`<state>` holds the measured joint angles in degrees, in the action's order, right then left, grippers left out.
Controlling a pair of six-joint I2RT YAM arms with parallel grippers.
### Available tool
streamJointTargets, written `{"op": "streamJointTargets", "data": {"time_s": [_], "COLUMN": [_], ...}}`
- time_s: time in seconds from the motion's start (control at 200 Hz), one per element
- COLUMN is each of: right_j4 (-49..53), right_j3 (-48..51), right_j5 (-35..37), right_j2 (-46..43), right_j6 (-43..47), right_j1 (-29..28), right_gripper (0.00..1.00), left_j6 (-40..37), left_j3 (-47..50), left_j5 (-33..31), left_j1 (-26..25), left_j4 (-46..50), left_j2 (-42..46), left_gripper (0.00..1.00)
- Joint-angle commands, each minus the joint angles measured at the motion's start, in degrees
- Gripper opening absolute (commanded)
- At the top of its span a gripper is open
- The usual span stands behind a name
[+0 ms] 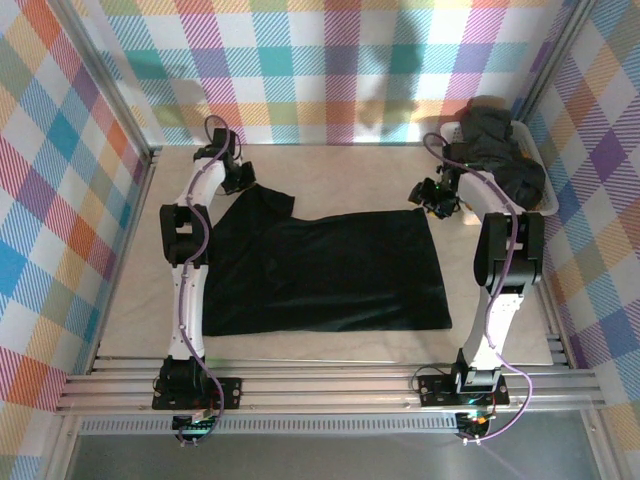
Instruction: Fold and stack the t-shirts
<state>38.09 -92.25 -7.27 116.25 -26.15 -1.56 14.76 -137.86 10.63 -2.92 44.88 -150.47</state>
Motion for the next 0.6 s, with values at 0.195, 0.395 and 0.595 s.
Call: {"op": "streamJointTargets", "data": {"time_s": [0.195, 0.395, 0.595], "right_j4": [6.1, 8.6, 11.5], "right_j3": [-8.8, -14.3, -17.4], "right_j5": [5.3, 7.5, 11.9], "right_j2": [9.0, 13.7, 16.4], "right_j6": [-2.9, -2.2, -1.3], "right_j1": [-0.2, -1.2, -1.4], "right_gripper": [0.46, 0.39, 0.36], "left_j6": [3.2, 3.5, 3.6], "left_j3": [1.7, 1.7, 1.8], "left_j5": [-1.2, -0.4, 0.3], "left_j1": [-1.4, -0.8, -0.6], "left_j4": [0.7, 1.3, 1.1], "left_j2": [7.1, 8.6, 10.3], "left_gripper": [0.0, 0.0, 0.0]}}
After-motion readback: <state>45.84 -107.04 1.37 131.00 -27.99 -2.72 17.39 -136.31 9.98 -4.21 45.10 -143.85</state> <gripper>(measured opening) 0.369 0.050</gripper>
